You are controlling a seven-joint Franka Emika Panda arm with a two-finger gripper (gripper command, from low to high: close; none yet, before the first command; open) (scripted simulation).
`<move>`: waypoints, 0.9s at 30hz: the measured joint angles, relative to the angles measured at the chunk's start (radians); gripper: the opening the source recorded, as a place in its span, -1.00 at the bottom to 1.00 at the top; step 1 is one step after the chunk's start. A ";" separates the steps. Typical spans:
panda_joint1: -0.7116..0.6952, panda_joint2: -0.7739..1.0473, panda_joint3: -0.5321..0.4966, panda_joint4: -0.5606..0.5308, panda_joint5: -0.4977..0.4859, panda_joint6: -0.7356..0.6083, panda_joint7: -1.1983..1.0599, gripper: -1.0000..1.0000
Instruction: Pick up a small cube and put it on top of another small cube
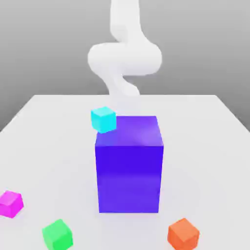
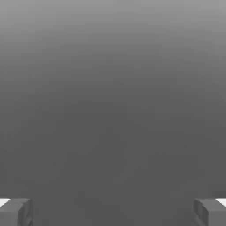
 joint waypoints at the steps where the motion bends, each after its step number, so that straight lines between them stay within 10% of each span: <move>1: -0.035 0.039 0.009 -0.005 -0.008 0.015 0.047 0.00; 17: -0.406 0.624 -0.027 -0.077 -0.132 0.230 0.752 0.00; 27: -0.552 0.973 -0.082 -0.122 0.044 0.380 0.995 0.00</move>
